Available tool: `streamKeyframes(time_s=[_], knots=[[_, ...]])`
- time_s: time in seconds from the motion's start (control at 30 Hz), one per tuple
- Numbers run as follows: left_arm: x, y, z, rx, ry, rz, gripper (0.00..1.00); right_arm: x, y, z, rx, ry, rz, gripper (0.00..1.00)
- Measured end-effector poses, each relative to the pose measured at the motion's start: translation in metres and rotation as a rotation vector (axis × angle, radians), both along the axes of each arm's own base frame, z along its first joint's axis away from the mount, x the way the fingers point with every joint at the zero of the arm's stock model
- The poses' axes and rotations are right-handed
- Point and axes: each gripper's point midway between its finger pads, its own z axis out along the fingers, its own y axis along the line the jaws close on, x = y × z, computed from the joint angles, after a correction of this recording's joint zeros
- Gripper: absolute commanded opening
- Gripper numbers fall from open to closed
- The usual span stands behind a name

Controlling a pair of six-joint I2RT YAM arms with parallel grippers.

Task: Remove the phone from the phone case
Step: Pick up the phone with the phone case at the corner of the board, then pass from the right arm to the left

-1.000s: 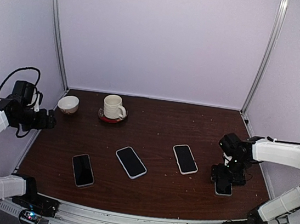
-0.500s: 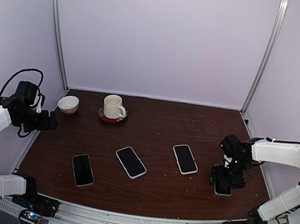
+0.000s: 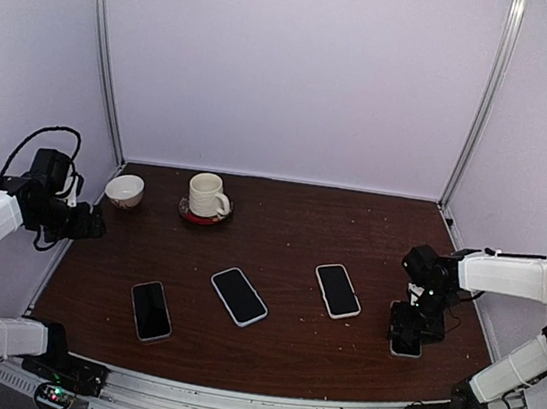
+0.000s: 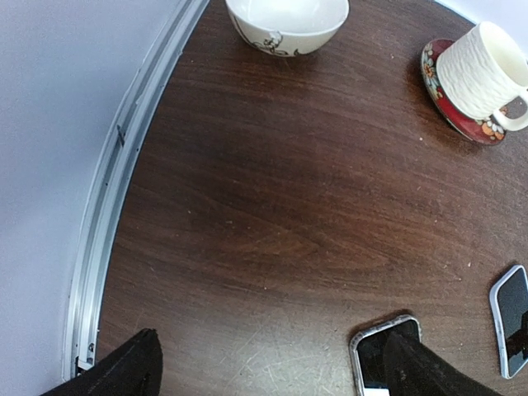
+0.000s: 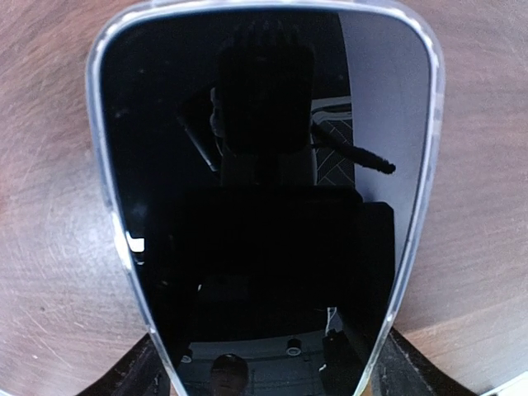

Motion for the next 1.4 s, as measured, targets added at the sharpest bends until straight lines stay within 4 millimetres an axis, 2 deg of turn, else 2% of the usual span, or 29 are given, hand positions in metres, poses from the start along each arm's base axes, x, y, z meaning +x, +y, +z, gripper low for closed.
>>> streamKeyframes(time_s=[0.1, 0.23, 0.33, 0.4, 0.57, 0.8, 0.93, 1.07, 1.2, 1.3, 1.4], knots=[[0.001, -0.003, -0.003, -0.008, 0.010, -0.021, 0.96, 0.000, 0.000, 0.000, -0.004, -0.001, 0.004, 0.56], [0.001, -0.009, -0.005, -0.017, 0.021, -0.061, 0.94, 0.002, 0.002, 0.001, -0.018, -0.026, 0.030, 0.53], [0.003, -0.026, -0.002, -0.031, 0.020, -0.132, 0.93, 0.007, 0.010, 0.006, -0.011, -0.077, 0.081, 0.51], [0.004, -0.048, 0.006, -0.061, 0.002, -0.209, 0.91, 0.012, 0.019, 0.017, 0.001, -0.143, 0.132, 0.51], [-0.001, -0.114, 0.037, -0.178, -0.096, -0.421, 0.89, 0.032, 0.053, 0.069, 0.097, -0.409, 0.287, 0.50], [-0.034, -0.218, 0.091, -0.374, -0.216, -0.714, 0.85, 0.050, 0.096, 0.154, 0.251, -0.798, 0.462, 0.50], [-0.046, -0.268, 0.117, -0.433, -0.233, -0.815, 0.83, 0.047, 0.121, 0.185, 0.299, -0.943, 0.590, 0.47], [-0.054, -0.321, 0.135, -0.464, -0.234, -0.906, 0.81, 0.042, 0.138, 0.199, 0.322, -1.017, 0.690, 0.45], [-0.062, -0.374, 0.148, -0.497, -0.235, -0.980, 0.80, 0.034, 0.152, 0.203, 0.328, -1.047, 0.774, 0.43], [-0.067, -0.403, 0.150, -0.505, -0.226, -1.010, 0.78, 0.023, 0.165, 0.197, 0.319, -1.040, 0.852, 0.43], [-0.068, -0.421, 0.147, -0.516, -0.210, -1.013, 0.76, 0.012, 0.177, 0.190, 0.303, -1.030, 0.937, 0.43]])
